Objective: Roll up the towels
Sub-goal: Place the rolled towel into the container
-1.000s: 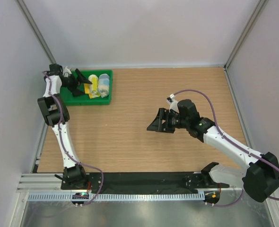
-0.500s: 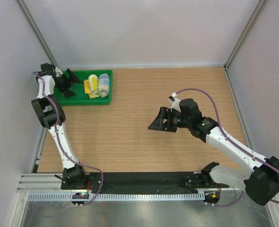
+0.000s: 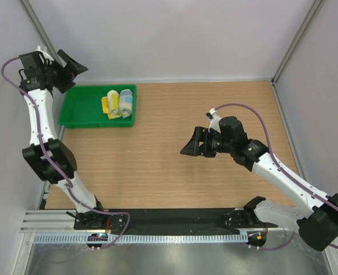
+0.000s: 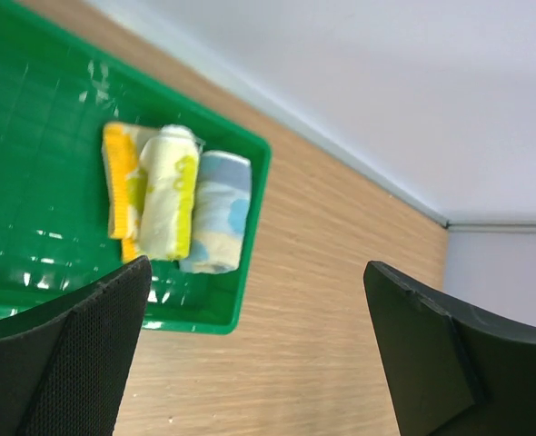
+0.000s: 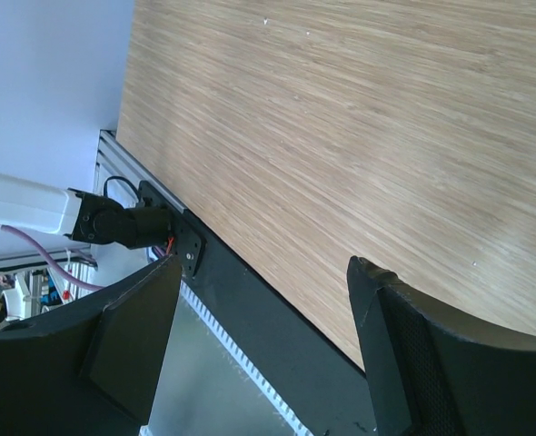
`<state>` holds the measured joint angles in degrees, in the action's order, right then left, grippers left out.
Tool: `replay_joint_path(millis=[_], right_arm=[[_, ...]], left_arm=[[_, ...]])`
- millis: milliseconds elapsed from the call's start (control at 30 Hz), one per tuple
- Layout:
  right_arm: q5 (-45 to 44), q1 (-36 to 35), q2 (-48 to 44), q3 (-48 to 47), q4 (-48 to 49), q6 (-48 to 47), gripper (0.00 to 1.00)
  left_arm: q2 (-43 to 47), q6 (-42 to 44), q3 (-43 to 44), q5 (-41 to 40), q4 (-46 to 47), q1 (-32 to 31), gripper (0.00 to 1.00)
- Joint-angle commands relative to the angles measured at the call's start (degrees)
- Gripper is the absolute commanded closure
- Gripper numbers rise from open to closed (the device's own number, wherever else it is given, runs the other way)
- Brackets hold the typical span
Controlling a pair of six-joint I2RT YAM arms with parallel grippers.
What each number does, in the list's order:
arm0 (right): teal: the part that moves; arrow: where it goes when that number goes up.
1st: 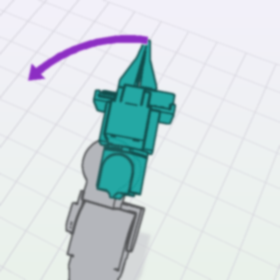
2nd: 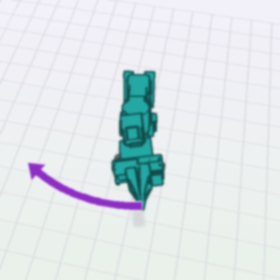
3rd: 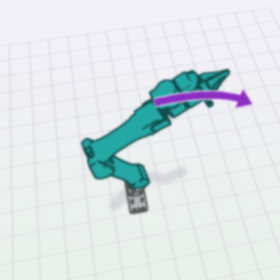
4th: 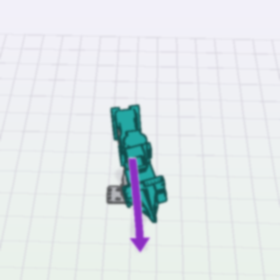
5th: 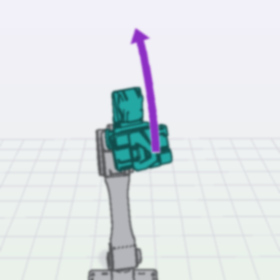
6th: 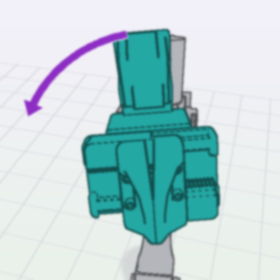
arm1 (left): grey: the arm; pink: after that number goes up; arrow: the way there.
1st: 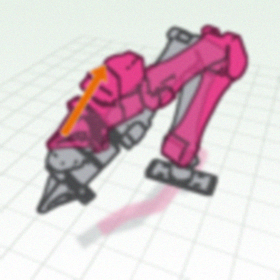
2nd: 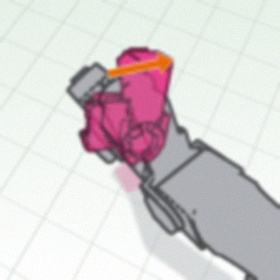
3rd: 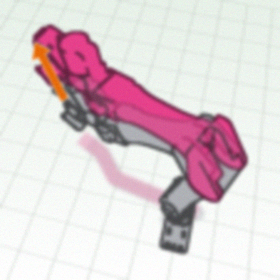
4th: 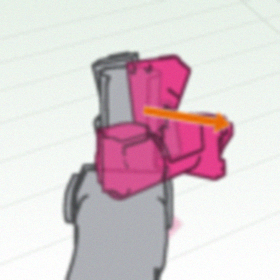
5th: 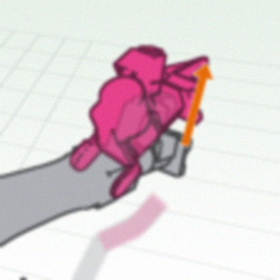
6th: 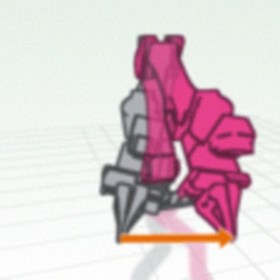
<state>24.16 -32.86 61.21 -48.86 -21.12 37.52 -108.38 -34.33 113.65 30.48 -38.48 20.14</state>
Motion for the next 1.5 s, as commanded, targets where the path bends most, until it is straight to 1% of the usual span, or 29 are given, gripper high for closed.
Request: replay_joint_path(millis=[0,167,200,267,300,333,400,433,467,500,533,600,633,700,767,800,833,867,900,933,967,1000,1033,1100,1167,1267,1367,1400,1467], right_arm=[[-1.40,-0.89,-1.79,-3.34,-1.99,-1.75,0.19],[-2.28,-1.24,-2.68,-3.87,-2.43,-1.83,0.19],[-2.54,-1.50,-2.76,-3.96,-2.52,-1.83,0.19],[-2.72,-1.85,-2.94,-4.14,-2.60,-1.92,0.19],[-2.89,-2.03,-2.94,-4.22,-2.52,-1.83,0.19],[-3.07,-2.12,-3.03,-4.14,-2.69,-1.92,0.19],[-3.42,-2.64,-3.03,-4.22,-2.61,-1.83,0.19],[-3.94,-2.82,-3.20,-4.14,-2.61,-1.83,0.19],[-4.21,-3.08,-3.12,-3.96,-2.52,-1.83,0.19],[-4.39,-3.17,-3.11,-3.96,-2.34,-1.83,0.19],[-4.39,-3.35,-3.03,-3.79,-2.08,-1.57,0.19],[-4.83,-3.87,-2.85,-3.52,-1.38,-1.48,0.19],[-4.83,-3.96,-2.76,-3.43,-1.03,-1.31,0.19],[-5.09,-4.49,-2.59,-3.08,-0.15,-0.96,0.19],[-5.35,-4.93,-2.59,-2.56,0.55,-0.43,0.19],[-5.44,-5.37,-2.59,-2.38,1.25,-0.34,0.19],[-5.53,-5.63,-2.59,-2.29,1.61,-0.25,0.19],[-5.79,-5.90,-2.50,-2.12,1.87,-0.08,0.19],[-5.97,-6.42,-2.50,-2.12,1.88,-0.08,0.19],[-6.14,-6.69,-2.50,-2.03,1.96,-0.08,0.19],[-6.41,-7.04,-2.50,-2.03,1.88,-0.16,0.19],[-6.84,-7.30,-2.59,-2.03,1.79,-0.16,0.19],[-7.11,-7.83,-2.85,-1.94,1.61,-0.25,0.19],[-7.81,-8.27,-3.29,-1.85,0.83,-0.43,0.19],[-8.43,-8.62,-4.34,-1.24,0.21,-0.69,0.19],[-9.22,-8.62,-5.48,0.07,0.64,-0.69,0.19],[-9.31,-8.53,-5.57,1.31,1.70,-0.08,0.19],[-9.31,-8.62,-5.49,1.49,1.79,0.01,0.19],[-9.57,-8.71,-5.66,1.75,1.18,-0.08,0.19]], left_arm=[[8.24,-1.36,-4.30,-2.88,6.47,-1.50,0.00],[18.45,-0.66,-11.87,-8.67,11.57,-2.91,0.00],[20.12,-0.39,-15.61,-9.81,12.72,-3.18,0.00],[25.83,0.22,-20.11,-13.75,17.98,-4.14,0.00],[27.68,0.49,-26.22,-14.74,20.44,-4.49,0.00],[32.13,0.75,-29.24,-15.27,23.42,-4.76,0.00],[36.37,3.29,-35.83,-16.85,32.64,-6.33,0.00],[38.31,4.95,-42.65,-16.94,36.25,-7.04,0.00],[42.24,7.58,-45.85,-17.21,43.59,-9.22,0.00],[44.11,13.35,-49.01,-17.99,46.80,-10.20,0.00],[45.70,17.24,-55.57,-18.35,49.79,-11.69,0.00],[50.62,23.92,-61.32,-18.43,58.03,-14.93,0.00],[52.11,23.95,-65.87,-18.44,60.60,-15.22,0.00],[55.37,23.08,-69.07,-19.66,61.16,-15.39,0.00],[57.04,22.03,-71.70,-25.63,57.48,-15.39,0.00],[58.79,22.02,-72.50,-27.99,52.59,-15.40,0.00],[59.50,20.02,-73.73,-33.41,50.54,-15.48,0.00],[60.55,18.96,-76.79,-35.64,48.95,-15.48,0.00],[62.57,17.90,-79.34,-37.84,48.59,-15.48,0.00],[64.24,12.67,-81.80,-41.43,48.76,-15.92,0.00],[65.74,11.31,-84.26,-42.16,49.63,-16.10,0.00],[67.23,9.99,-89.68,-43.21,50.60,-16.53,0.00],[70.46,9.46,-91.91,-44.62,52.17,-18.10,0.00],[73.30,9.71,-96.57,-51.81,52.19,-20.83,0.00],[76.29,11.20,-98.26,-56.30,52.54,-24.25,0.00],[75.78,11.48,-99.41,-61.67,54.47,-25.15,0.00],[72.45,10.07,-98.79,-70.45,54.47,-26.81,0.00],[71.21,11.29,-99.14,-74.99,57.17,-29.43,0.00],[68.93,15.93,-101.68,-78.36,62.71,-32.60,0.00]])
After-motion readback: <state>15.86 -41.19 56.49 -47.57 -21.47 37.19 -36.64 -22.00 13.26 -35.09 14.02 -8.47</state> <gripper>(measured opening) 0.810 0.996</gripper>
